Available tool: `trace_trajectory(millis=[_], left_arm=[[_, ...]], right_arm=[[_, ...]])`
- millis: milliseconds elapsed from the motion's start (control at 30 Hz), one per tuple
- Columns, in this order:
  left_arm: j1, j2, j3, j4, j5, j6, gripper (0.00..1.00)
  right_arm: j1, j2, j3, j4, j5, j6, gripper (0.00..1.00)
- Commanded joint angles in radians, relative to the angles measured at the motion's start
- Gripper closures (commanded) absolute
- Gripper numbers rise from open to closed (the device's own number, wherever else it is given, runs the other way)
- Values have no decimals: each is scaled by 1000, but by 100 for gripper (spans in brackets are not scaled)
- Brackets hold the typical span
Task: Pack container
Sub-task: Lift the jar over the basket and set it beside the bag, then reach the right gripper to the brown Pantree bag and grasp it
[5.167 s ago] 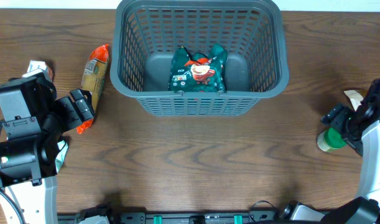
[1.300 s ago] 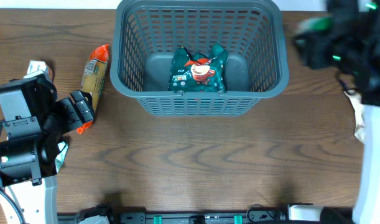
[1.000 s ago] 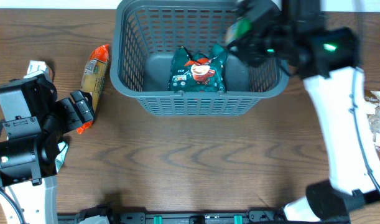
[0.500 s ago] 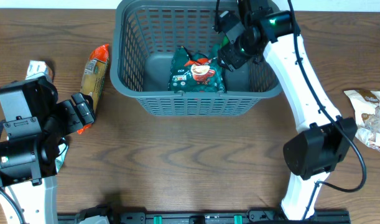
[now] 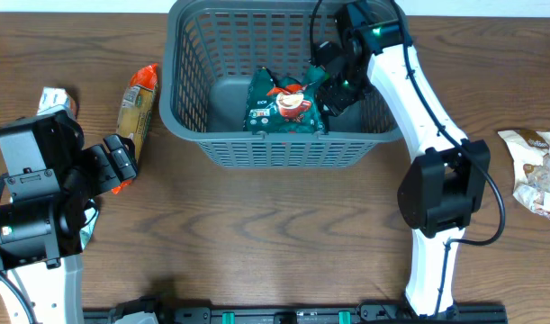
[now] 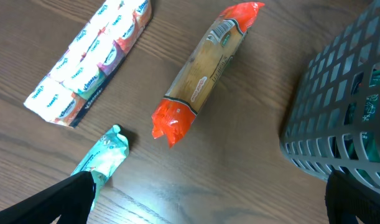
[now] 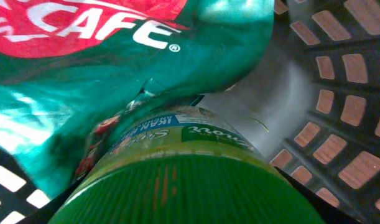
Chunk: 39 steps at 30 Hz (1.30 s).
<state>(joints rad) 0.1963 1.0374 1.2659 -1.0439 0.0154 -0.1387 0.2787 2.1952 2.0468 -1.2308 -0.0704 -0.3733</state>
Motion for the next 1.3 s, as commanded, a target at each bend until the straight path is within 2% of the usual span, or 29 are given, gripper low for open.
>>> trace_trajectory(millis=[0,67,100,200,367,500,833,1067,1267], left_arm=[[5,3,13,-3,-5,-13,1],[5,3,13,-3,-5,-13,1],[5,3,13,-3,-5,-13,1],[5,3,13,-3,-5,-13,1],[5,3,13,-3,-5,-13,2],[5,3,13,-3,-5,-13,1],[5,3,13,-3,-5,-13,2],[5,3,13,-3,-5,-13,1],[5,3,13,-3,-5,-13,1]], right_arm=[[-12,18,19,0,-4,10,99],[-15,20,19,-3,-4,10,97],[-16,20,19,-5,-4,10,92],[-17,20,19,-14,-4,10,60],[-17,17,22,-19,-4,19,57],[-17,-16,29,-19,-5,21,45],[-37,-151,42,11,-4,20,26],[-48,-156,42,-11,-6,21,18],[-35,-203,80,62,-9,64,15]])
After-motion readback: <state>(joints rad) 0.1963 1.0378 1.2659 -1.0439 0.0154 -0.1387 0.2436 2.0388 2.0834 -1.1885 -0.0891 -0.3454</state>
